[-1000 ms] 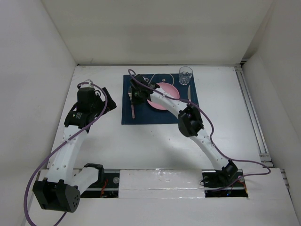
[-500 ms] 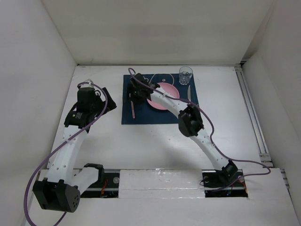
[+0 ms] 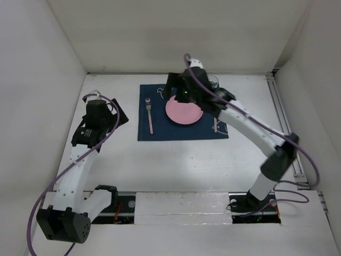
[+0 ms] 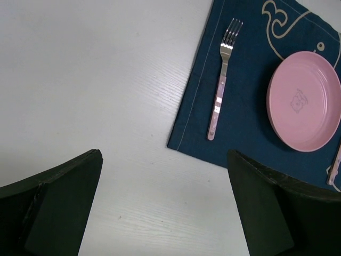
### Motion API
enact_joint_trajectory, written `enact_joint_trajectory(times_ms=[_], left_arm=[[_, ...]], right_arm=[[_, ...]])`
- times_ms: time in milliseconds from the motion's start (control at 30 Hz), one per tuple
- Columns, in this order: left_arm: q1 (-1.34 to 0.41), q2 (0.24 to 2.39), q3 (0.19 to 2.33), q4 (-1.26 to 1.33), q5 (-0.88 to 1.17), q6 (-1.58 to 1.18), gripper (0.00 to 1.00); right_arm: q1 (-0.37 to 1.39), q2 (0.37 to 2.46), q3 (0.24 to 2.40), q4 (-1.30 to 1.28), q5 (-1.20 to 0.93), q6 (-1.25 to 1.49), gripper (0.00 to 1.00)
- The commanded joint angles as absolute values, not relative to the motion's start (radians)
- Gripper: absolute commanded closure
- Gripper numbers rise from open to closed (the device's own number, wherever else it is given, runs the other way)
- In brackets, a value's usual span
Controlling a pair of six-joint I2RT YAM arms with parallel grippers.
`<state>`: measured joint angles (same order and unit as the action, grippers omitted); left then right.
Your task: Set the dinner table for one person
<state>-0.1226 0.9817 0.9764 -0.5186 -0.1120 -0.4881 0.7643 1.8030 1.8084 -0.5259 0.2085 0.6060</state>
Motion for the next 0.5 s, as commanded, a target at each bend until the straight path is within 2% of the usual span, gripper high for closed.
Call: enact_joint_trajectory(times_ms=[0, 100, 200, 367, 467], left_arm=[[-0.121, 0.922, 1.000, -0.517, -0.192, -0.506, 0.00], [-0.121, 0.887, 1.020, -0.561, -0.233, -0.535, 0.00], [-0.121, 0.838, 1.032, -0.584, -0.270, -0.564, 0.00], [-0.121, 0.781, 1.067, -0.638, -0.334, -0.578, 0.00], [-0.121, 0.758, 1.123, -0.710, -0.374, -0.578, 0.00]], right_arm=[[0.773, 1.527, 1.637, -0.512, 0.403, 0.536, 0.00], [0.736, 1.398, 1.559, -0.629, 0.562, 0.549, 0.00], [0.655, 1.225, 1.444, -0.742, 0.610, 0.549, 0.00], [0.525, 0.906, 1.292, -0.845, 0.629, 0.538, 0.00], [0.474, 0.810, 1.279, -0.917, 0.583, 0.514, 0.00]])
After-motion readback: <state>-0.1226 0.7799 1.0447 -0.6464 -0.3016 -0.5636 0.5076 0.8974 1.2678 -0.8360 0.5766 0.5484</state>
